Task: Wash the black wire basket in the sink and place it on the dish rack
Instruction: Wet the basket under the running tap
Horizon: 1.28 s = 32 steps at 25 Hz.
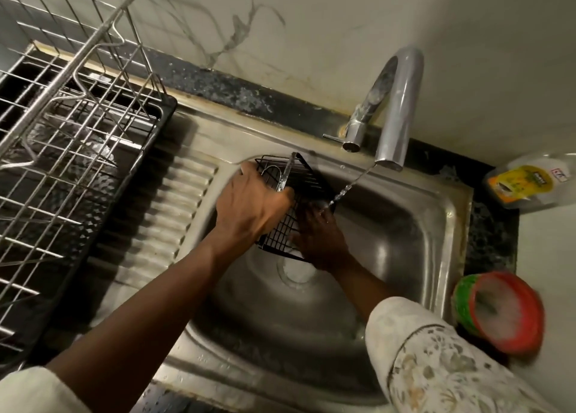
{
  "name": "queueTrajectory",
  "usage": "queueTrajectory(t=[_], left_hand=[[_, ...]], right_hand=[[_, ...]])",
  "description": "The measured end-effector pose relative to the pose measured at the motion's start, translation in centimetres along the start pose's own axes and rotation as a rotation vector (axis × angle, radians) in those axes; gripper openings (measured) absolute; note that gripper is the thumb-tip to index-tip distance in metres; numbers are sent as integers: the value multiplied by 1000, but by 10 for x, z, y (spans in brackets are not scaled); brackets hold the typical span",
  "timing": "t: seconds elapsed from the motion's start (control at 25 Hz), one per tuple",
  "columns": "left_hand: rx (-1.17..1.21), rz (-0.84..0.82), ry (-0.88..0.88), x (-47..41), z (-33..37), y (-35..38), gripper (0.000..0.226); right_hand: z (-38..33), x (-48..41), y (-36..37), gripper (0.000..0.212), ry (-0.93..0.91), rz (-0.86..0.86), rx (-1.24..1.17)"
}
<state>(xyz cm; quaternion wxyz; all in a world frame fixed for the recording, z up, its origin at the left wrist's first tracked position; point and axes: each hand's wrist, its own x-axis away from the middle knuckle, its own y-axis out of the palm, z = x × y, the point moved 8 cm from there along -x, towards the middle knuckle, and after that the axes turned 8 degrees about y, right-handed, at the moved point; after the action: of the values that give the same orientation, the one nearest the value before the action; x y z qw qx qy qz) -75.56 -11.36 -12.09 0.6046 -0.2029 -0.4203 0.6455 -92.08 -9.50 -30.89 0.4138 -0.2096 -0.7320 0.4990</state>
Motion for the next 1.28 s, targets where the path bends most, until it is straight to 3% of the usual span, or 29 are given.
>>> queueTrajectory(t=[0.16, 0.32, 0.4, 0.48, 0.56, 0.68, 0.84, 0.92, 1.04, 1.2, 1.28], left_hand=[[-4, 21, -11, 9, -3, -2, 78], [29, 29, -50, 10, -11, -3, 77], [-15, 30, -29, 12, -1, -2, 83], [-46, 24, 10, 18, 10, -1, 79], [-27, 29, -6, 20, 9, 0, 74], [9, 68, -19, 23, 3, 2, 68], [44, 94, -77, 23, -7, -2, 77], [43, 95, -89, 26, -12, -2, 80], [47, 106, -94, 31, -14, -3, 77], [58, 131, -143, 35, -18, -6, 69], [62, 137, -146, 38, -19, -7, 68]], right_hand=[[26, -3, -24, 76, -7, 50, 47], [26, 5, -35, 58, 102, 111, -4], [-10, 13, 11, 57, -2, -130, 23], [-2, 11, 21, 61, -102, -40, 131], [32, 8, -11, 72, 51, -19, 25], [41, 12, -30, 70, 185, 75, -1], [16, 26, 0, 61, -10, -94, -191], [39, 25, -3, 67, 5, -79, -250], [72, 23, -28, 60, 282, 286, -538], [56, 23, -18, 48, 622, 397, -896], [53, 33, -22, 39, 778, 506, -936]])
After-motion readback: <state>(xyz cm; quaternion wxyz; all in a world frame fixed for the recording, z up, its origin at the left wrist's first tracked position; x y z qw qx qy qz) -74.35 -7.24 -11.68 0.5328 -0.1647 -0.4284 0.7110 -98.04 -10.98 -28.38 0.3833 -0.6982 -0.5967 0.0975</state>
